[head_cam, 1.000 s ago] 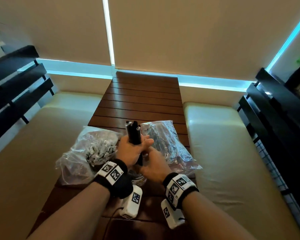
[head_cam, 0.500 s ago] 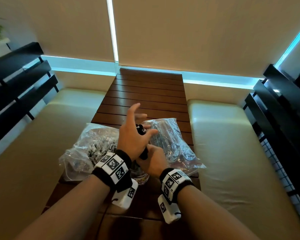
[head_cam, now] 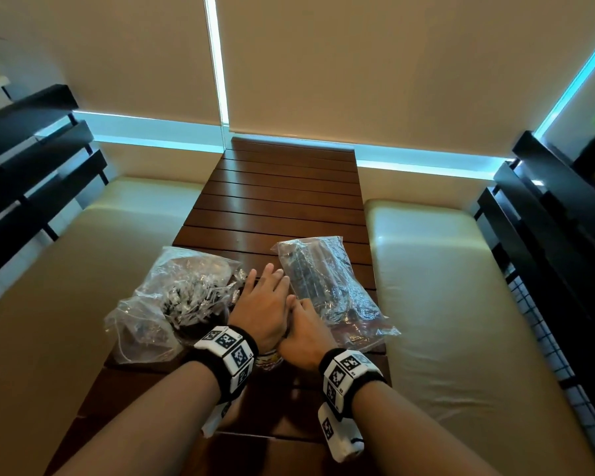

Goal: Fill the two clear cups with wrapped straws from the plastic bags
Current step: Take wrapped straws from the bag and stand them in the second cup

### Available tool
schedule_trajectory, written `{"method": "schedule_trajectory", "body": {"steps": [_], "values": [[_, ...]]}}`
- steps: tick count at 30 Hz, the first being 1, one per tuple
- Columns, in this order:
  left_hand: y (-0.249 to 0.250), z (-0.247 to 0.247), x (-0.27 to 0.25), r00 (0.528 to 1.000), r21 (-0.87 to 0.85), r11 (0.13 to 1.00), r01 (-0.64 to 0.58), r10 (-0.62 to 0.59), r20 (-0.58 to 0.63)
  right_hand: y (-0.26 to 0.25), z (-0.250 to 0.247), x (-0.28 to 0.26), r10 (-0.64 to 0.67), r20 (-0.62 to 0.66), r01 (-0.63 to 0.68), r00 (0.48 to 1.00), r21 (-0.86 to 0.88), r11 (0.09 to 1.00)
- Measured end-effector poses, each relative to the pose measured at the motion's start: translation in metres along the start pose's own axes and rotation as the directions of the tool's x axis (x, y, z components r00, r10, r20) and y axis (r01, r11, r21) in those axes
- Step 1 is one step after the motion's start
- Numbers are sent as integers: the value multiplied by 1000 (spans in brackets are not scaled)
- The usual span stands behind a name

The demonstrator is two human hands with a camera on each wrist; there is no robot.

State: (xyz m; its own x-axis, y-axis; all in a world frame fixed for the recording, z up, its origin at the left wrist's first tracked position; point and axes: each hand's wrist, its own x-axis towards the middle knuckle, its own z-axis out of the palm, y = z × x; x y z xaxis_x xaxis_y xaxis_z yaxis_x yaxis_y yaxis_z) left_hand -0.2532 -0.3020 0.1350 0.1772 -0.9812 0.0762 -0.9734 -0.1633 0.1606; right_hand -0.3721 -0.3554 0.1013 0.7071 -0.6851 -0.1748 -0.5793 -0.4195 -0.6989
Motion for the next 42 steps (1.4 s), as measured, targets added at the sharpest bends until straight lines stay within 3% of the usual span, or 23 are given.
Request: {"method": "schedule_trajectory", "body": {"steps": [3, 5, 7, 8, 10, 12, 14, 17, 19, 21, 24, 26, 29, 32, 35, 38, 42], "values": [[2, 4, 2, 998, 53, 997, 54, -56, 41, 6, -2, -6, 10, 78, -13, 997, 43, 999], [1, 2, 4, 997, 38, 998, 58, -60, 52, 14, -5, -12, -4, 38, 1, 999, 77, 997], [2, -4, 6, 999, 0, 999, 48, -48, 23, 25, -10, -17, -7, -181, 31, 984, 132, 991], [3, -8, 7, 999, -22, 999, 33, -34, -23, 30, -14, -19, 13, -310, 21, 951, 105, 994], [9, -16, 10, 991, -47, 999, -15, 8, -135, 38, -25, -22, 102, -416, -124, 904, -27, 992], [16, -24, 13, 979, -9, 998, -62, 59, -193, 44, -38, -27, 240, -251, -300, 938, -235, 925], [23, -29, 14, 975, 29, 996, -88, 92, -203, 51, -43, -31, 403, -62, -391, 913, -414, 822], [36, -32, 9, 958, 46, 981, -188, 194, -210, 66, -39, -33, 499, -78, -480, 863, -431, 764], [50, -31, 3, 941, 42, 952, -305, 307, -139, 76, -32, -33, 437, -135, -453, 889, -395, 799], [65, -25, 0, 949, 15, 949, -314, 314, 22, 82, -30, -31, 281, -180, -323, 943, -288, 901], [79, -10, 3, 973, -38, 983, -179, 183, 138, 77, -37, -29, 11, -250, -24, 968, -51, 998], [83, -2, 10, 988, -84, 993, -85, 95, 124, 68, -46, -30, -108, -287, 119, 952, 21, 993], [83, 0, 24, 997, -187, 980, 65, -54, 64, 53, -63, -38, -204, -312, 225, 928, 33, 974], [83, -11, 38, 988, -229, 964, 133, -147, -45, 50, -67, -39, -164, -341, 206, 926, 93, 974], [84, -25, 46, 984, -238, 961, 140, -161, -72, 61, -57, -23, -6, -311, -3, 950, -28, 1000], [83, -38, 48, 986, -253, 962, 102, -131, -101, 64, -44, -12, 131, -105, -145, 986, -140, 979], [73, -42, 41, 996, -206, 978, 14, -31, -78, 59, -45, 1, 201, -130, -223, 971, -181, 958]]}}
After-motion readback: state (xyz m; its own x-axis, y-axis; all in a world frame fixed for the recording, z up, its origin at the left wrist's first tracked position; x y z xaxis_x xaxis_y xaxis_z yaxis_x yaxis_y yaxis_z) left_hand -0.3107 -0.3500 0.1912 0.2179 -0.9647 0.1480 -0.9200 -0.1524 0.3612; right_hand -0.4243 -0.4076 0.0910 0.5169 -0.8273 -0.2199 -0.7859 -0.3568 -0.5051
